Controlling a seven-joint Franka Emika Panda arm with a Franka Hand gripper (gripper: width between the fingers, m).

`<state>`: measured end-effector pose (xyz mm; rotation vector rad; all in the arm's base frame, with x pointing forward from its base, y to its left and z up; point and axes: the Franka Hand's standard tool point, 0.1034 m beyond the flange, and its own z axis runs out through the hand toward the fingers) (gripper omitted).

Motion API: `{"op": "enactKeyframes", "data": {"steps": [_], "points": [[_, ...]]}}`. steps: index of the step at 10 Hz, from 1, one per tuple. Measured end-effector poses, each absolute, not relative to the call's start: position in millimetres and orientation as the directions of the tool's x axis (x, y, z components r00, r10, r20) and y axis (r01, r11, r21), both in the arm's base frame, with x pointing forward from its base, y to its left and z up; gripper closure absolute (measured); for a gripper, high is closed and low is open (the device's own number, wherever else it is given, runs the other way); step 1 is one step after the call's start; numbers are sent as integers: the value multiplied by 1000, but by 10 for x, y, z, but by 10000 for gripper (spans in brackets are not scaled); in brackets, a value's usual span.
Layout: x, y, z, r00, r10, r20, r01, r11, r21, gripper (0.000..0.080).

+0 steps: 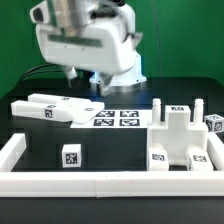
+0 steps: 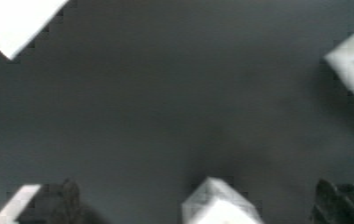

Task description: Assemble chair

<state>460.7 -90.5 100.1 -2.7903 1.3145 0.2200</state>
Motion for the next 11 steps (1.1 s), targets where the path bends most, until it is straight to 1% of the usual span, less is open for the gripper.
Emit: {"op": "enactKeyframes", "data": {"steps": [1, 2, 4, 6, 7, 8, 9, 10, 11], "points": [[4460, -983, 909, 548, -824, -145, -829, -558, 37, 151], [4402, -996, 847, 499, -855, -141, -861, -508, 28, 151], [4480, -846, 874, 406, -904, -132, -910, -413, 28, 151], [4467, -839, 845, 297, -945, -139, -951, -305, 40, 151], [4347, -917, 761, 201, -966, -160, -976, -211, 51, 151], [4101, -1052, 655, 89, -980, -175, -991, -106, 85, 151], [3905, -1156, 584, 17, -985, -171, -994, -35, 103, 151], [3800, -1173, 544, -64, -986, -155, -991, 45, 128, 151], [3816, -1130, 536, -45, -990, -132, -994, 31, 109, 151]]}}
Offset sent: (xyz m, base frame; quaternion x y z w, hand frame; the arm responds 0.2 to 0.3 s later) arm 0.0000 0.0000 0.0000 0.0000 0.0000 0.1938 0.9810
